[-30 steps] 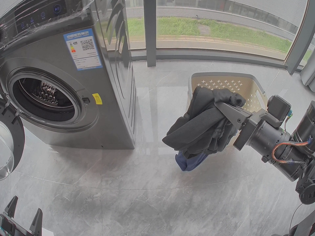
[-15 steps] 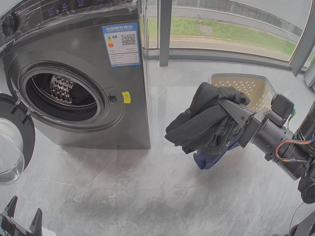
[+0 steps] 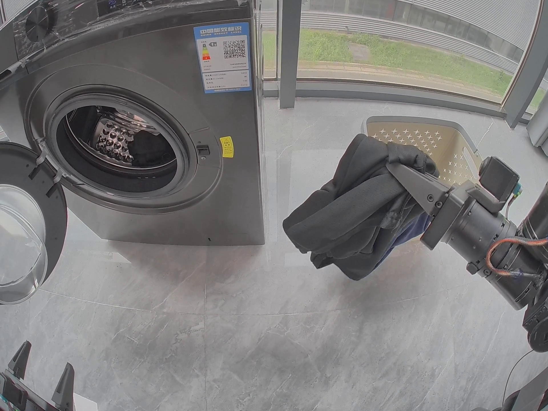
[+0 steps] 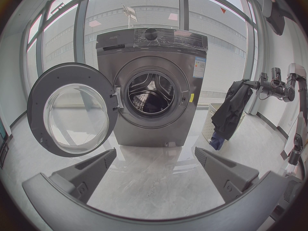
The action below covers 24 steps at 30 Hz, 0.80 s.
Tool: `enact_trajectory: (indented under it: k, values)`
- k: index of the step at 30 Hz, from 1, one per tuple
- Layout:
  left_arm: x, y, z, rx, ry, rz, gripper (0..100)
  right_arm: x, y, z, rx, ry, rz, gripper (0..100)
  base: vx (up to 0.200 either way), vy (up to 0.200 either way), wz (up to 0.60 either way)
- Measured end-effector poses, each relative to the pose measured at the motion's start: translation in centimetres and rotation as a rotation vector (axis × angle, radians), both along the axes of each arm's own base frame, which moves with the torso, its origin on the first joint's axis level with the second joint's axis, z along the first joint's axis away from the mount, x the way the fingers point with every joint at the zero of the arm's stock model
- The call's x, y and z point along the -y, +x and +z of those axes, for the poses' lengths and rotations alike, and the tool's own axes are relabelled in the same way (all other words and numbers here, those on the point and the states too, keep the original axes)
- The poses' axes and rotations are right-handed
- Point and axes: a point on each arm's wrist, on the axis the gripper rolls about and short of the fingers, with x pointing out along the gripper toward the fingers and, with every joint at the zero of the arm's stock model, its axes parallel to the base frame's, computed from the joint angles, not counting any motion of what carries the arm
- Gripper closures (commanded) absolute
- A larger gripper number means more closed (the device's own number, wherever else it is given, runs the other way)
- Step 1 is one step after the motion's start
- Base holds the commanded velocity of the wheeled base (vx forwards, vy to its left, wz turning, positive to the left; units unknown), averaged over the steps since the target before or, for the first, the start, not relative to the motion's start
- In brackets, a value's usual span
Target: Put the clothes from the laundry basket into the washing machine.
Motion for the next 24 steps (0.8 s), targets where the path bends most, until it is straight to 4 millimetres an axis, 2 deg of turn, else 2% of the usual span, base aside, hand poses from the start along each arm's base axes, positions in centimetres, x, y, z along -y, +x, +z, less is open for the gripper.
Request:
enact_trajectory:
  k: [24]
  values:
    - [0.00, 0.00, 0.00, -0.001, -0.003, 0.000, 0, 0.99, 0.65, 0.14, 0.003, 0.003, -0.052, 100, 0.000, 0.200, 0.00]
